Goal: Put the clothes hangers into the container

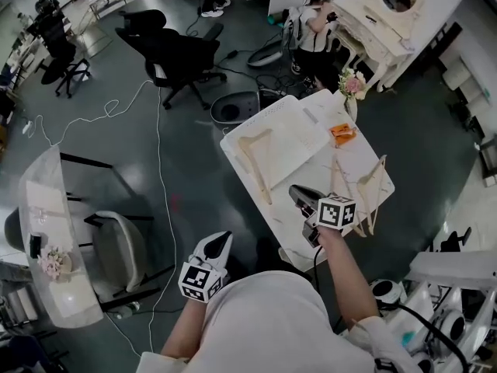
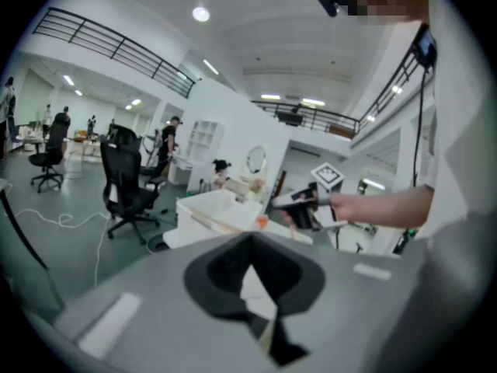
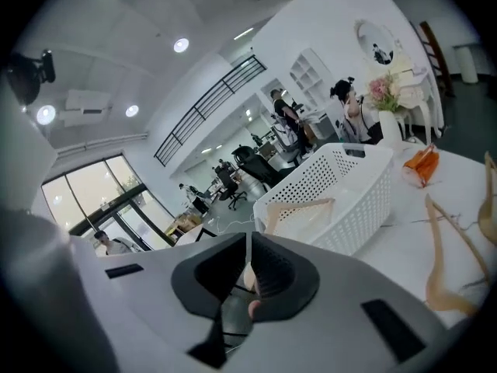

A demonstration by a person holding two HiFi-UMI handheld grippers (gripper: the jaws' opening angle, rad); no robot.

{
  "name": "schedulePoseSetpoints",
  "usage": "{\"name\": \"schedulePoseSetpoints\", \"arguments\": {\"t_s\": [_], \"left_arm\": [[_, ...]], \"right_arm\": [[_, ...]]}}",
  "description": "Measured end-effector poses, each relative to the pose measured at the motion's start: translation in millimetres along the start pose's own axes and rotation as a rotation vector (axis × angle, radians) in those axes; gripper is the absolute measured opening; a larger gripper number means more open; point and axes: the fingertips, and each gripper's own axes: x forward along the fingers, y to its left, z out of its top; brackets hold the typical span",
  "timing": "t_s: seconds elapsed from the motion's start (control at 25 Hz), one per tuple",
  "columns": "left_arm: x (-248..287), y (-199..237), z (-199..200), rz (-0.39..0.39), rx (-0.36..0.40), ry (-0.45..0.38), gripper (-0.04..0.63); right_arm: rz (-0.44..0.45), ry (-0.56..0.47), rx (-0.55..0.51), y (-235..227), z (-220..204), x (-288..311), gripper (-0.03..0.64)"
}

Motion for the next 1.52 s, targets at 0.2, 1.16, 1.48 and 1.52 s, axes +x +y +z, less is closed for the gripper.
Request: {"name": "schedulePoseSetpoints", "arguments": {"t_s": [0.2,1.16,1.48,1.52], "left_arm": [[-5.9,-5.2,13.2,-0.025,-0.005,-0.02,0.002],[-38.3,-41.4,2.6,-0.205,0.084,-0.018,0.002],[-29.6,-61.3,-25.5,-0.311,0.092,0.049,0.002],[-27.0,-64.4,-28.2,-0.327,0.095,0.059,0.002]], "right_arm": [[-0.005,-0.106,-0.05,20.6,-18.6,-46.9,0.011],[-0.227,-0.239,-0.044,35.0,-120.4,-134.1,0.003],[-0.397,-0.341,0.057,14.7,-159.2,-203.2,0.003],[-0.418,-0.35,0.072,11.9,-164.0,-212.5,0.003]]}}
